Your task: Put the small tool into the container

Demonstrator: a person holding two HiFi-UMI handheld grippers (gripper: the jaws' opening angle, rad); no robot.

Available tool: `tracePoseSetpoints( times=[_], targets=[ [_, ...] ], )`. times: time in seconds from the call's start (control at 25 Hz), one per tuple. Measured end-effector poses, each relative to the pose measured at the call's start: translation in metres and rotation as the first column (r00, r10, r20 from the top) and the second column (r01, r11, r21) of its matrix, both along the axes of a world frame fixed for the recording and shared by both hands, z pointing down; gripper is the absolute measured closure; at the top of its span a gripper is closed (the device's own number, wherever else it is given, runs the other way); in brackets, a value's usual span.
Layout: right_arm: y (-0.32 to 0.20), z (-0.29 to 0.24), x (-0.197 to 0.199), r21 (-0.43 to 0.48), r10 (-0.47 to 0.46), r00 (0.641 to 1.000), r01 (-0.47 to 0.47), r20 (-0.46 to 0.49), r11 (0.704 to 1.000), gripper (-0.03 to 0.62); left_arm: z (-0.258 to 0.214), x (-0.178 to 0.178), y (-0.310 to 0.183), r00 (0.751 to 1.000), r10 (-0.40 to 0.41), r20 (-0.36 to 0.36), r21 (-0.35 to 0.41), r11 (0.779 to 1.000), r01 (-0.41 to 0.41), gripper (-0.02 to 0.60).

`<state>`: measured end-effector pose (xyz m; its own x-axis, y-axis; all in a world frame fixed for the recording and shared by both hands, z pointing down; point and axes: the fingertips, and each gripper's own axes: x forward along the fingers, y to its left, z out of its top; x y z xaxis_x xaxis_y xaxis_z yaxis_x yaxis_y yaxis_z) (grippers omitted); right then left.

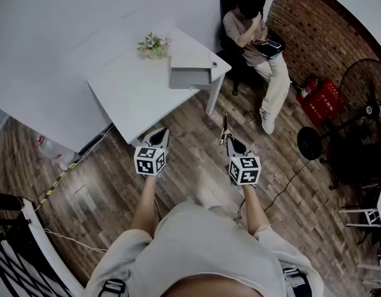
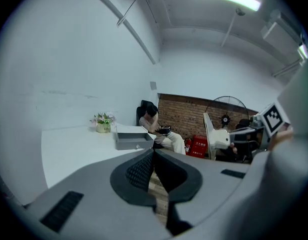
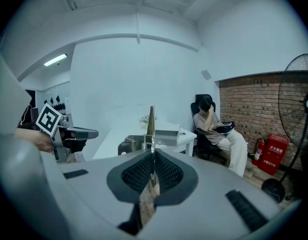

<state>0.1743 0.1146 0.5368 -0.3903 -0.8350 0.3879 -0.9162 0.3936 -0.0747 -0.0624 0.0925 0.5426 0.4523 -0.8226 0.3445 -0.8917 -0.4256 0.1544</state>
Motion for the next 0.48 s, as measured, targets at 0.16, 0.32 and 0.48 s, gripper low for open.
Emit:
tracePoseSetpoints(
  times=[0.16, 0.32, 0.48],
  targets=[
    [-0.018, 0.0, -0.003, 0.001, 0.007, 1.0, -0.007, 0.001, 1.0, 0.593, -0.001, -0.005, -0.019, 1.0, 0.006, 0.006, -0.002, 1.0, -0.006, 0.571],
    [-0.027, 0.004, -0.004, -0.006, 0.004, 1.0, -0.003, 0.004, 1.0, 0.592, -0.002, -0.007, -0.028, 1.0, 0.005, 0.011, -0.001, 1.0, -0.005, 0.571],
    [-0.035, 0.009, -0.009, -0.011, -0.004, 1.0, 0.004, 0.008, 1.0, 0.593, 0.002, -0.012, -0.033, 1.0, 0.0, 0.017, -0.003, 1.0, 0.0, 0.571]
  ],
)
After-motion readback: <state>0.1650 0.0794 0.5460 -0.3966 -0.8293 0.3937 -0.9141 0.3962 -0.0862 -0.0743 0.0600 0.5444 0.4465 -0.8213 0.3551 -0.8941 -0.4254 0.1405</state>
